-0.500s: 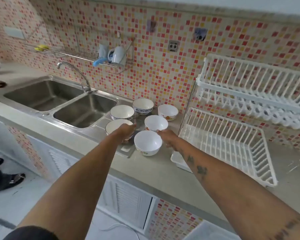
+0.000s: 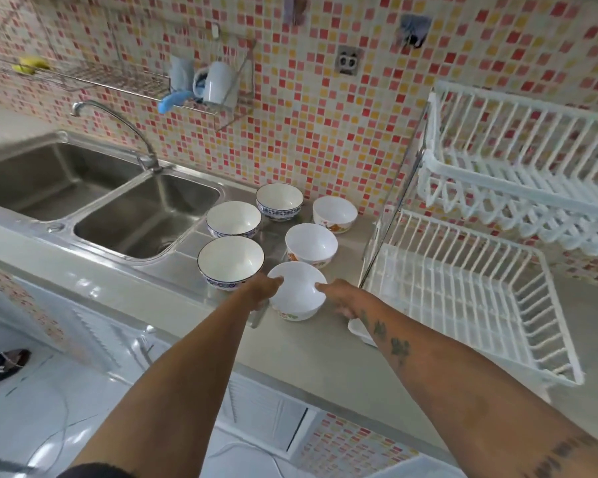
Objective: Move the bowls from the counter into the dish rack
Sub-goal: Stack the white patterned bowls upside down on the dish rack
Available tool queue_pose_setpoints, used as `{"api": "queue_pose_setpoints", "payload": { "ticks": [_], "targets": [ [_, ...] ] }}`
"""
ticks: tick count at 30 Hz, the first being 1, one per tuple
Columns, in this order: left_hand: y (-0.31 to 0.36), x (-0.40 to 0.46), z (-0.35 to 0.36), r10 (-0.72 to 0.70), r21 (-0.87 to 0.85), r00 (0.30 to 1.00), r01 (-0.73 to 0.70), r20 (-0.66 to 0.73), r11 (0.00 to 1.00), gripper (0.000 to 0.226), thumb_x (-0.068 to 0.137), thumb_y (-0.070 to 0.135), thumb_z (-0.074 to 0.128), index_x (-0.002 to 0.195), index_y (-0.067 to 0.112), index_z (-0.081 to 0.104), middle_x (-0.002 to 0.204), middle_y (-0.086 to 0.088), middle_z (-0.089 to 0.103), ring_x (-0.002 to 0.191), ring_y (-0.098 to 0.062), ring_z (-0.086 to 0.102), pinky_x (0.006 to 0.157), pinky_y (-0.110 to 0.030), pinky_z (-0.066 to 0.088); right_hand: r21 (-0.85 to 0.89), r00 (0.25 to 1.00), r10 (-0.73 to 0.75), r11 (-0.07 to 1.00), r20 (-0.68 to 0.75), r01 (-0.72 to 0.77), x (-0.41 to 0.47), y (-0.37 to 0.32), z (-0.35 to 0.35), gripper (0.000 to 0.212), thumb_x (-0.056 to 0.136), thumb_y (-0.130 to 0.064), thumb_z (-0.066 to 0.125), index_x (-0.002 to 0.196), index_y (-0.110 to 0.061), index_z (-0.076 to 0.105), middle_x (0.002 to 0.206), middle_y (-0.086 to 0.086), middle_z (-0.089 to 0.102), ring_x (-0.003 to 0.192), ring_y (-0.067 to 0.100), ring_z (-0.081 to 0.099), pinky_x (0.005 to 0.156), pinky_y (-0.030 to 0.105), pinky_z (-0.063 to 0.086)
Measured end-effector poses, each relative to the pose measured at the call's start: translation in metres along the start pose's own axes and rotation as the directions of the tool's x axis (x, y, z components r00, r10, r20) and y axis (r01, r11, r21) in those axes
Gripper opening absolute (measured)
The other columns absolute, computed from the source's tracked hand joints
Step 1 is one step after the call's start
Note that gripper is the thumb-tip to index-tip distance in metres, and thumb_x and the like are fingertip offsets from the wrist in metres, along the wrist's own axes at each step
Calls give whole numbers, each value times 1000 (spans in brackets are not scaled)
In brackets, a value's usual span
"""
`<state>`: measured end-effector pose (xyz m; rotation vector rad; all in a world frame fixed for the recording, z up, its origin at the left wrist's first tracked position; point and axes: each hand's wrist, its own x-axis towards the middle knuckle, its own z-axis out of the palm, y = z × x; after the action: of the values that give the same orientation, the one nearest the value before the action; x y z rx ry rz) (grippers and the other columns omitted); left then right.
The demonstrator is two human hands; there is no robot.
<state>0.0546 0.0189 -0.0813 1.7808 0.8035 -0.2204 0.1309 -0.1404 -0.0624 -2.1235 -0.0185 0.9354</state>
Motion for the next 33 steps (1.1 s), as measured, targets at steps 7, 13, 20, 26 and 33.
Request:
{"api": "queue_pose_setpoints", "payload": {
  "ticks": [7, 13, 20, 26, 33],
  "targets": [
    [-13, 17, 8, -131, -124, 991, 132, 17, 984, 49, 99, 34, 41, 131, -3, 45, 77, -14, 50, 55, -23, 43, 53, -25, 38, 183, 995, 91, 978, 38, -97, 21, 10, 13, 48, 95, -30, 51, 139, -12, 43, 138, 11, 51, 101, 23, 48, 77, 33, 42],
    [-9, 21, 12, -130, -339, 991, 129, 18, 932, 44, 102, 26, 36, 139, 3, 36, 122, -21, 47, 80, -28, 47, 60, -36, 50, 359, 992, 88, 926, 91, -115, 19, 11, 16, 38, 99, -12, 39, 136, -19, 38, 119, 15, 51, 80, 25, 53, 66, 41, 47],
    [7, -6, -9, -114, -425, 991, 132, 66, 896, 64, 95, 59, 28, 138, 12, 34, 127, -20, 51, 94, -37, 57, 71, -47, 54, 527, 991, -12, 848, 134, -61, -5, -7, 5, 49, 94, -4, 44, 135, -22, 25, 138, 16, 36, 119, 43, 47, 83, 64, 51],
    [62, -42, -70, 35, -301, 996, -7, 86, 953, 63, 96, 60, 19, 120, 12, 51, 96, -15, 61, 79, -30, 59, 72, -39, 51, 674, 961, -186, 739, 206, -1, -46, -41, -6, 54, 89, -1, 48, 136, -21, 30, 139, 19, 40, 119, 41, 50, 80, 53, 56],
    [155, -101, -113, 243, -152, 970, -243, -17, 958, 63, 93, 64, 20, 120, 15, 49, 96, -16, 62, 83, -32, 60, 68, -40, 54, 750, 888, -441, 630, 129, 204, -123, -102, -43, 34, 95, -6, 48, 124, -17, 34, 121, 16, 45, 104, 35, 54, 88, 56, 52]
  ]
}}
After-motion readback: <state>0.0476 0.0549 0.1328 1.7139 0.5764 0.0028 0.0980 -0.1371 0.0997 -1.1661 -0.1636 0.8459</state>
